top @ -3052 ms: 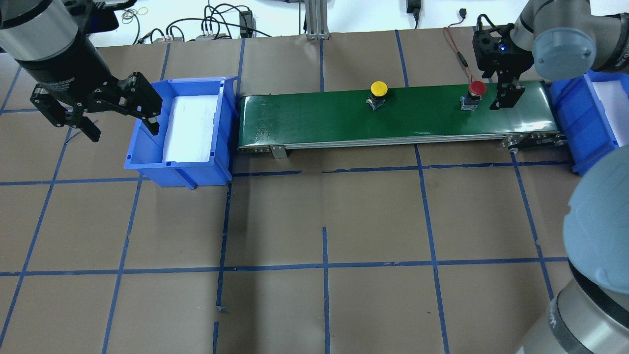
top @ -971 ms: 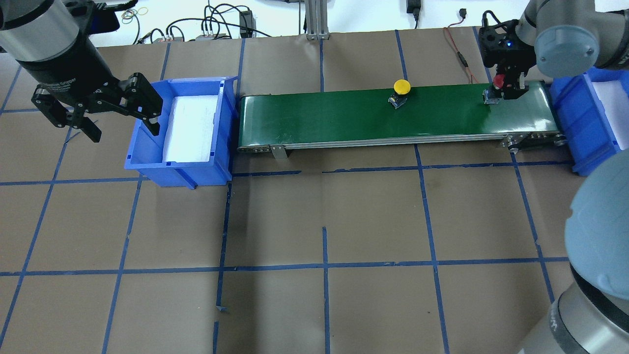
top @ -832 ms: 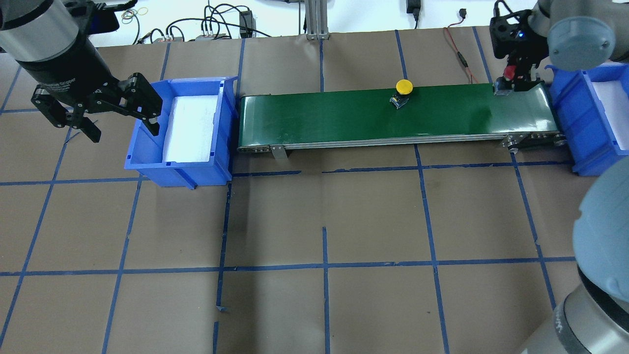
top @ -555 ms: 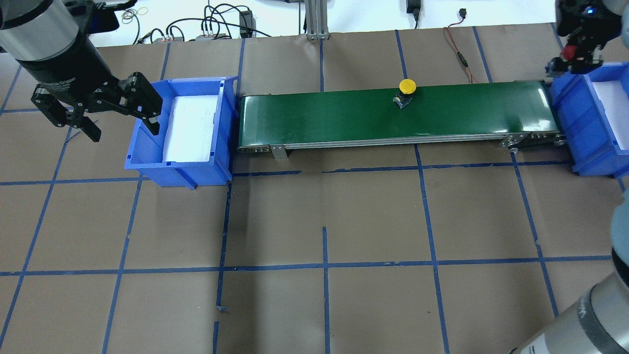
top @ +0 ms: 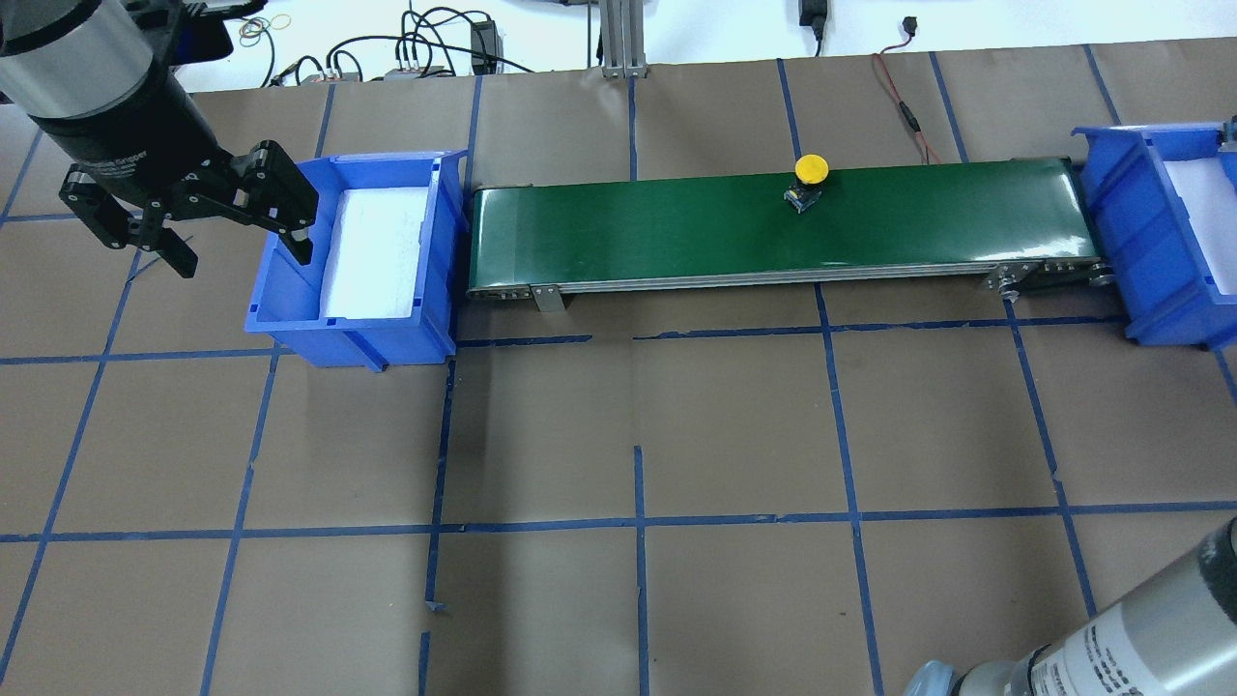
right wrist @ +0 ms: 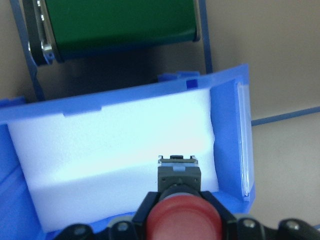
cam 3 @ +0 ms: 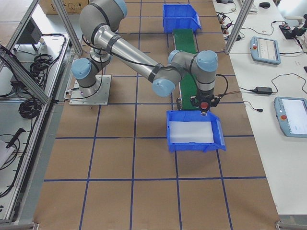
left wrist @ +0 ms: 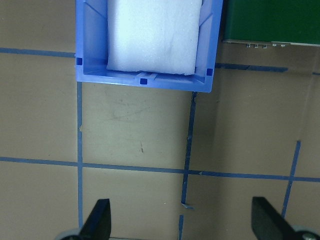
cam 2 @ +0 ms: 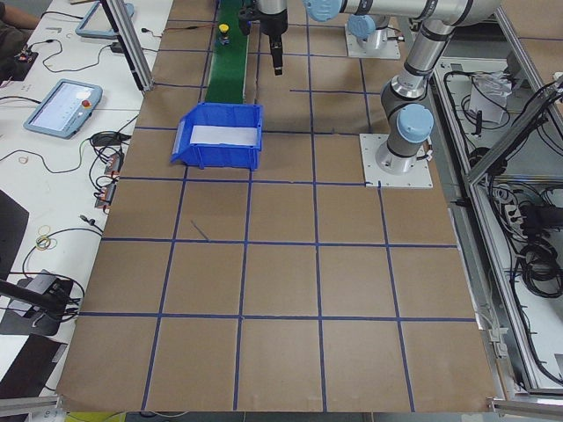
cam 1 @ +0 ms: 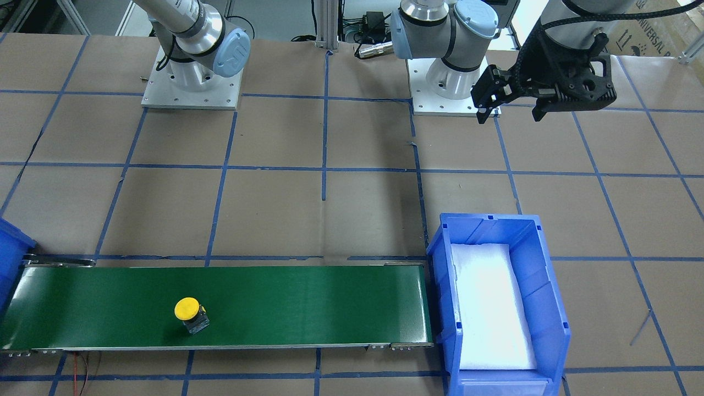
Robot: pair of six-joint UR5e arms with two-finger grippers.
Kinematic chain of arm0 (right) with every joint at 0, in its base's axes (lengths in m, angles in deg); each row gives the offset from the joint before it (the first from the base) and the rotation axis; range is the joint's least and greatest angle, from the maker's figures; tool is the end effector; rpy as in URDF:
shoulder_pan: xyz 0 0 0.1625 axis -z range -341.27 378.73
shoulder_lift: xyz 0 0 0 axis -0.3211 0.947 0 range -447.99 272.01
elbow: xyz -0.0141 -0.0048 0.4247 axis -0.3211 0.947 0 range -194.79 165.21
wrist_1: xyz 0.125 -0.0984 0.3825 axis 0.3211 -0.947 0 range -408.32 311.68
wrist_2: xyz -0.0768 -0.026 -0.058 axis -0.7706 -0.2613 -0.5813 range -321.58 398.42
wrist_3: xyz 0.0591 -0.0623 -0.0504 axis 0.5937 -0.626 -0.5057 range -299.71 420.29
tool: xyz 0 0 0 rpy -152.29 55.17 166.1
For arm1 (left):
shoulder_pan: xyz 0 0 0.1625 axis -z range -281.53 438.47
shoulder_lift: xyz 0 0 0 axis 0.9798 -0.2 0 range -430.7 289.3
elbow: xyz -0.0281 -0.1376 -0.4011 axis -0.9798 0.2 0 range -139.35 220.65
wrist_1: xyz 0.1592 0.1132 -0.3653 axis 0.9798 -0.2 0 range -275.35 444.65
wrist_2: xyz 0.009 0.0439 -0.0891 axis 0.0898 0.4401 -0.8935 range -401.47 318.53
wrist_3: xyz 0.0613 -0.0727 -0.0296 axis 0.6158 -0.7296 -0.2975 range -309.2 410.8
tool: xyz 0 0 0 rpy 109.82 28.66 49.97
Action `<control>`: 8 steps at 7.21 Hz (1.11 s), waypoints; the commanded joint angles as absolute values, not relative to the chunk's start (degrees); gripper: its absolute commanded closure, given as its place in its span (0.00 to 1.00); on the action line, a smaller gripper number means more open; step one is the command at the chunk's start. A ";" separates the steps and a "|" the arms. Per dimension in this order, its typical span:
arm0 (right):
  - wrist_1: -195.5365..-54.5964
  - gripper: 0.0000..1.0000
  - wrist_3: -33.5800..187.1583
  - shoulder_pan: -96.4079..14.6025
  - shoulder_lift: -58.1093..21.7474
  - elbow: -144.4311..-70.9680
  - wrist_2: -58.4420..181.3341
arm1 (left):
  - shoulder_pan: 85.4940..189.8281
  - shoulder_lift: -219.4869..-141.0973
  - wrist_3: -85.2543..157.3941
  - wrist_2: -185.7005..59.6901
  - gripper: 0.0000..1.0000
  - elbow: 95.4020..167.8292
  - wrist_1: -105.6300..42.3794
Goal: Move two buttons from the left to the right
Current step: 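Lift the red button and carry it into the far blue bin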
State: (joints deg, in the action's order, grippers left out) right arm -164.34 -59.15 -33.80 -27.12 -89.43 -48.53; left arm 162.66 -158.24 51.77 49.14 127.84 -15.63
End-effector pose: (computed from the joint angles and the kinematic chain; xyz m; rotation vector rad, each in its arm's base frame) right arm -0.3198 -0.6449 0.3643 1.9343 -2.2135 0.1397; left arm -0.0848 -0.4739 0.5152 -0.1313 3.1303 0.1380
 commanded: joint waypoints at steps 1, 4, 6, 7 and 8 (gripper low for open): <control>-166.61 0.92 -67.30 -30.06 -31.81 -89.58 -46.74 | 162.66 -158.24 51.77 49.14 0.00 127.83 -15.63; -170.75 0.92 -69.79 -29.96 -33.13 -95.12 -48.58 | 162.66 -158.24 51.77 49.14 0.00 127.83 -15.54; -170.75 0.89 -69.79 -29.96 -33.58 -95.47 -50.52 | 162.66 -158.24 51.77 49.14 0.00 127.83 -15.54; -170.75 0.70 -69.79 -29.96 -33.58 -95.65 -50.43 | 162.66 -158.24 51.77 49.14 0.00 127.75 -15.54; -170.58 0.01 -69.70 -29.96 -33.58 -95.83 -49.82 | 162.66 -158.24 51.77 49.14 0.00 127.83 -15.54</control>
State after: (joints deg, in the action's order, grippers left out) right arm -170.70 -69.77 -29.96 -33.52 -95.57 -50.24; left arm 162.66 -158.24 51.77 49.14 127.80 -15.54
